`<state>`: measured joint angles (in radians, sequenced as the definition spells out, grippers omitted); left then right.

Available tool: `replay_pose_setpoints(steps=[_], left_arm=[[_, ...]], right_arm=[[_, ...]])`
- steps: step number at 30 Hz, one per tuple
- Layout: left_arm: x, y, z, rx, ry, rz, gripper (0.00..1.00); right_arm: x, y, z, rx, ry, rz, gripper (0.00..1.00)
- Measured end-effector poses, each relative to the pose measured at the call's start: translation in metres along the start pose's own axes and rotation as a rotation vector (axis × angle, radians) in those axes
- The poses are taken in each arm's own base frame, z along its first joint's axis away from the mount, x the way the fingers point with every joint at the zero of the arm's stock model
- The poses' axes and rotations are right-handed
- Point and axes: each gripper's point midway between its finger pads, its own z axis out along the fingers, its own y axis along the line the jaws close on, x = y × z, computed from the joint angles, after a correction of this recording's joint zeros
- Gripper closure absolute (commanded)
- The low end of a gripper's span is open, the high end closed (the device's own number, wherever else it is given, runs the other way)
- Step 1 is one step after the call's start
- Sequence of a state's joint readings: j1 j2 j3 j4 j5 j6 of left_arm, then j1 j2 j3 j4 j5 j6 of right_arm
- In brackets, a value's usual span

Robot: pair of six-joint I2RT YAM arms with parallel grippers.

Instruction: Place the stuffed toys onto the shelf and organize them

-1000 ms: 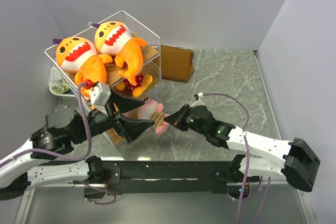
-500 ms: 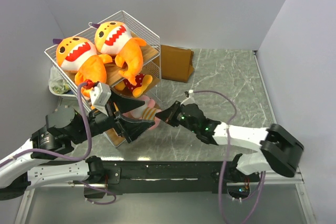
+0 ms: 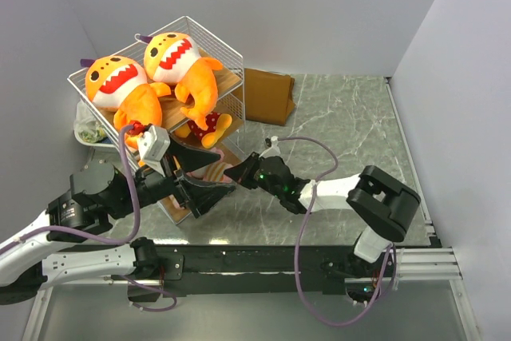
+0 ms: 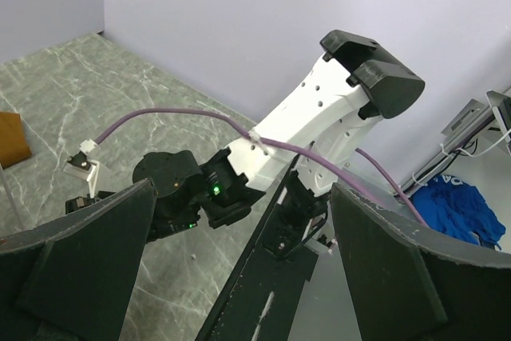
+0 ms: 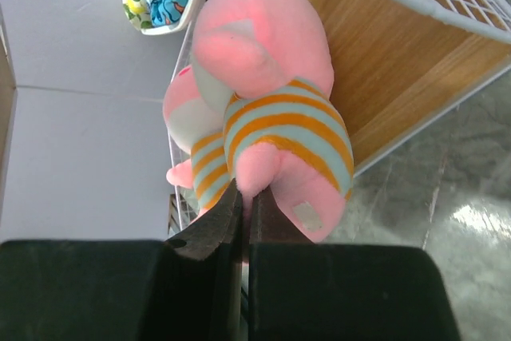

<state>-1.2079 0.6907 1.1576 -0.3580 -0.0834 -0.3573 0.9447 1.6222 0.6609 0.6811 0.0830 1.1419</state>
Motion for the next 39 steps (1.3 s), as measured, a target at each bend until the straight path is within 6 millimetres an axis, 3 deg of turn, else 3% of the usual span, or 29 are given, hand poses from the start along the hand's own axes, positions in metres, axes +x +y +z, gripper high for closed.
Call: replay_pose_setpoints(steps=[15, 28, 39], left_arm=[[0.001, 0.001, -0.001, -0.004, 0.002, 0.005, 0.04], [0.005, 0.007, 0.005, -0.034, 0.014, 0.024, 0.04], [0.014, 0.010, 0.016, -0.047, 0.047, 0.028, 0.04]], right_arm=[[-0.005, -0.013, 0.021, 0.009, -0.074, 0.084, 1.00], [-0.004, -0.030, 0.039, 0.043, -0.086, 0.149, 0.89], [-0.013, -0.019, 0.049, 0.051, -0.096, 0.155, 0.88]])
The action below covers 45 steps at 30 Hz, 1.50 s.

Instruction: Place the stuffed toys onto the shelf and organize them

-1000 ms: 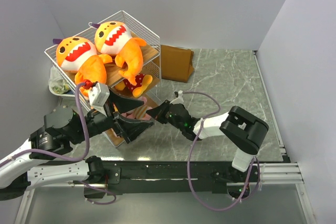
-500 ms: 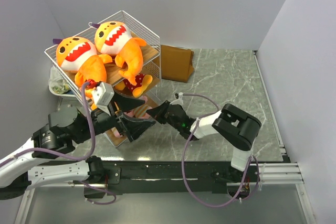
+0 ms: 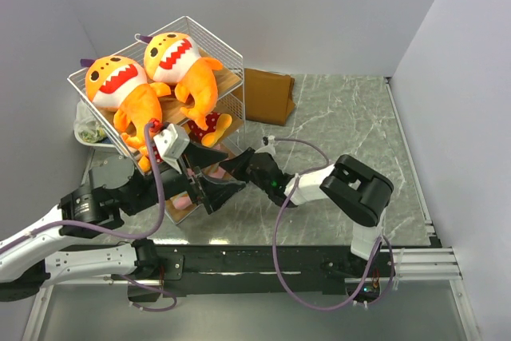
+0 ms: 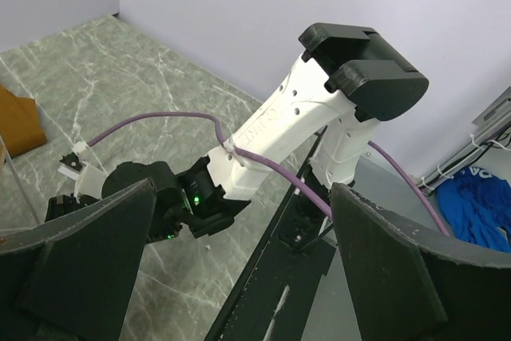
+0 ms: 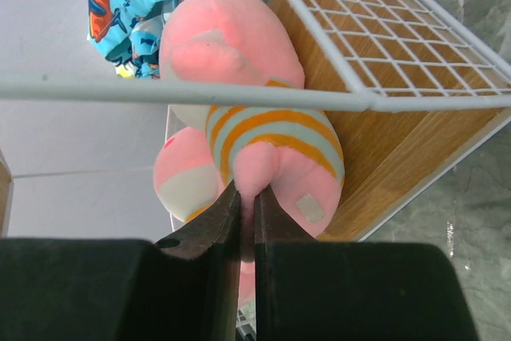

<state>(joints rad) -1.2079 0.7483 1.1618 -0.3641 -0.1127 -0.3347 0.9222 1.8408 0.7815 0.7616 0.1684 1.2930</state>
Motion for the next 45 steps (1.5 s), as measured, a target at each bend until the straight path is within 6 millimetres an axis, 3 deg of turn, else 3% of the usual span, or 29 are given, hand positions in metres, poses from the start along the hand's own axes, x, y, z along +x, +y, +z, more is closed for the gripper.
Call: replay_pose_setpoints(steps=[5, 9, 10, 13, 16, 19, 28, 35, 39, 45], left_arm=[[0.003, 0.000, 0.005, -0.004, 0.012, 0.001, 0.04], [0.004, 0.001, 0.006, -0.008, 0.016, 0.002, 0.04], [0.003, 0.001, 0.007, -0.011, 0.017, 0.002, 0.04], [-0.002, 0.001, 0.008, -0.016, 0.006, 0.001, 0.04], [-0.003, 0.001, 0.009, -0.019, 0.005, 0.000, 0.04], [-0.003, 0.002, 0.010, -0.026, 0.002, -0.002, 0.04], [0.000, 0.005, 0.010, -0.034, -0.034, -0.055, 0.04], [0.017, 0.008, 0.003, -0.028, -0.044, -0.123, 0.04], [0.017, 0.007, 0.002, -0.016, -0.061, -0.146, 0.04], [0.018, 0.005, 0.004, -0.010, -0.058, -0.159, 0.04]], right_arm=[[-0.002, -0.005, 0.001, 0.024, 0.000, -0.003, 0.55], [-0.004, -0.011, -0.003, 0.062, 0.006, -0.026, 0.21], [-0.007, -0.009, -0.006, 0.068, 0.008, -0.039, 0.19], [-0.015, 0.013, -0.024, 0.049, 0.015, -0.070, 0.11], [-0.030, 0.056, -0.054, -0.037, 0.002, -0.096, 0.00], [-0.043, 0.084, -0.093, -0.117, -0.016, -0.137, 0.00], [-0.080, 0.104, -0.223, -0.146, -0.063, -0.388, 0.00], [-0.116, 0.144, -0.314, -0.230, -0.157, -0.497, 0.00], [-0.129, 0.152, -0.339, -0.214, -0.183, -0.521, 0.00], [-0.125, 0.135, -0.335, -0.132, -0.140, -0.576, 0.00]])
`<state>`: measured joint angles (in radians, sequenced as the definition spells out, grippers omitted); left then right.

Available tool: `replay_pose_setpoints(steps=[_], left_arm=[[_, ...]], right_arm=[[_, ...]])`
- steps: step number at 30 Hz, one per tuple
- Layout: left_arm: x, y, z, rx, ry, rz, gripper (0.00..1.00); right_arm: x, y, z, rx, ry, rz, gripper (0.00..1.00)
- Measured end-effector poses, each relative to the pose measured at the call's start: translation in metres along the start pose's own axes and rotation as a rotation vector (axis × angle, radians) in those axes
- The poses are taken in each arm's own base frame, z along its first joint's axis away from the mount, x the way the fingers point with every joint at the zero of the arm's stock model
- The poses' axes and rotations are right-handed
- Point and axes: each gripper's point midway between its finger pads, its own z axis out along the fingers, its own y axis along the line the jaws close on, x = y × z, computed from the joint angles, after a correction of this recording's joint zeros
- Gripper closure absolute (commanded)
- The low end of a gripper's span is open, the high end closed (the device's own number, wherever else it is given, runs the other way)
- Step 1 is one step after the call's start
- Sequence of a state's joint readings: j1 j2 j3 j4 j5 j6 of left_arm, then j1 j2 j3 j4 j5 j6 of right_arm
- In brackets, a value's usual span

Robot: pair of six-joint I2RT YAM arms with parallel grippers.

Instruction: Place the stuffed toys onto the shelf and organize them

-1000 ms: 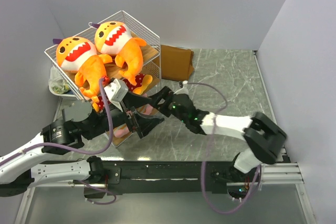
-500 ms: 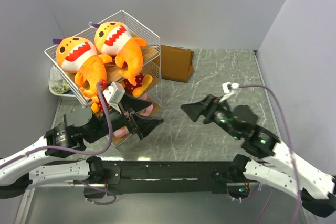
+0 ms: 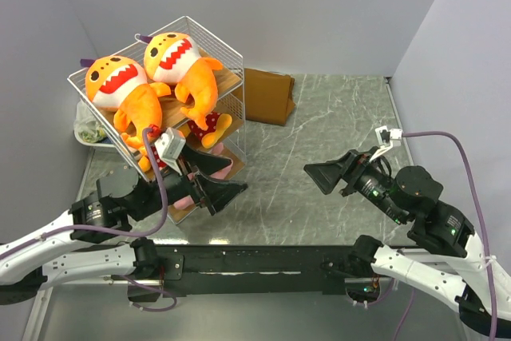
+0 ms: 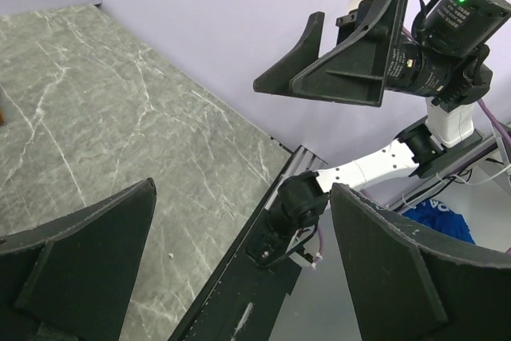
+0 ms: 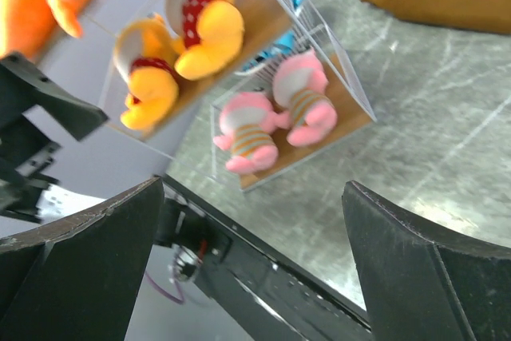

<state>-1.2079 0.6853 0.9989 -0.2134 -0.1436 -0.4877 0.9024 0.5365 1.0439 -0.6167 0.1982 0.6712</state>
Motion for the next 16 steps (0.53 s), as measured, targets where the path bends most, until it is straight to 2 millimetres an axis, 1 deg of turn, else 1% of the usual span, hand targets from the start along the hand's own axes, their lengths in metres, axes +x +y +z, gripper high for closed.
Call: replay_pose_setpoints(steps=[3, 16], left_arm=[[0.0001, -0.0003, 0.0000, 0.001, 0.001, -0.005, 0.04], [-0.0070, -0.0028, -0.0061, 0.011, -0.021, -0.010, 0.03]], right_arm=[[0.0034, -0.0022, 0.0003, 0.005, 0.015, -0.019, 0.00], [0.0031, -0.0022, -0.0022, -0.001, 0.014, -0.028, 0.00]])
